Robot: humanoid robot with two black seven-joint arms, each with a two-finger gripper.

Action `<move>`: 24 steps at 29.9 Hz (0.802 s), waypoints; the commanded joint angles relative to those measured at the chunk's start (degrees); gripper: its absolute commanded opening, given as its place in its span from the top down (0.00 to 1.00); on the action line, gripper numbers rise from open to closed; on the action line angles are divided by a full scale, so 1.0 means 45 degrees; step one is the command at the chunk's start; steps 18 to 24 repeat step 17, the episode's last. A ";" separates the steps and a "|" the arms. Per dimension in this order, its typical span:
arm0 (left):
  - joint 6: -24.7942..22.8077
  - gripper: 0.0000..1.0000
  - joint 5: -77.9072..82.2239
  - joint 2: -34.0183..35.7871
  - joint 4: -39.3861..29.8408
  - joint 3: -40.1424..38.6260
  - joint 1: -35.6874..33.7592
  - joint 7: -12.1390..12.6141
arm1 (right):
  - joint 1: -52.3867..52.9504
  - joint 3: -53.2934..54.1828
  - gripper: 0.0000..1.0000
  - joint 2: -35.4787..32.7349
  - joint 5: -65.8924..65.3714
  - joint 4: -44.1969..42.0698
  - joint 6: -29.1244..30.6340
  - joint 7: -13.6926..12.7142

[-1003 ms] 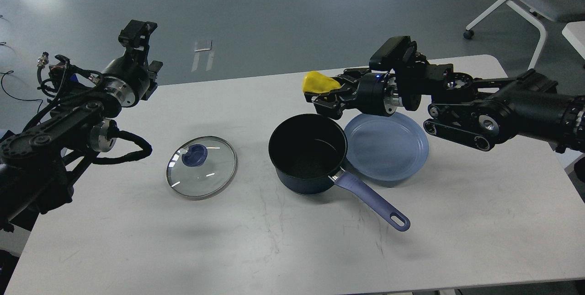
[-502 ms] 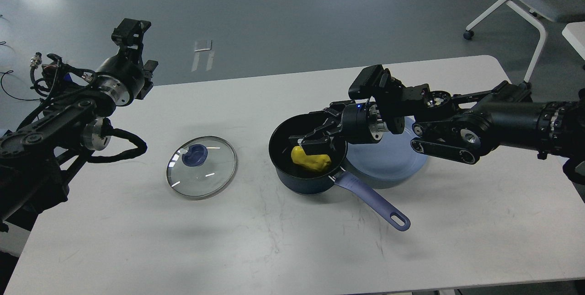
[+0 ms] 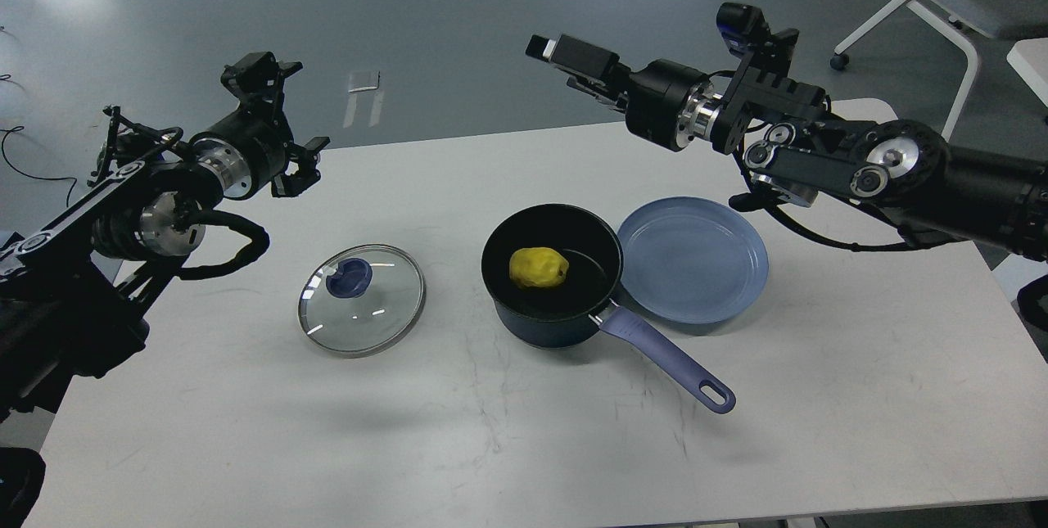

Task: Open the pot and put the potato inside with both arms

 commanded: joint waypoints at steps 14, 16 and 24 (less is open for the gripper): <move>-0.0657 0.01 0.0066 -0.0453 -0.0833 -0.1386 0.1918 -0.3930 | -0.3153 0.4068 0.00 -0.0893 0.4930 -0.0135 0.2223 -0.1759; -0.0658 0.01 0.0066 -0.0453 -0.0833 -0.1386 0.1938 -0.3930 | -0.3075 0.3816 0.00 -0.0776 0.4833 -0.0232 0.2184 -0.1758; -0.0677 0.01 0.0066 -0.0473 -0.0833 -0.1386 0.1977 -0.3950 | -0.3113 0.3814 0.00 -0.0640 0.4832 -0.0174 0.2203 -0.1758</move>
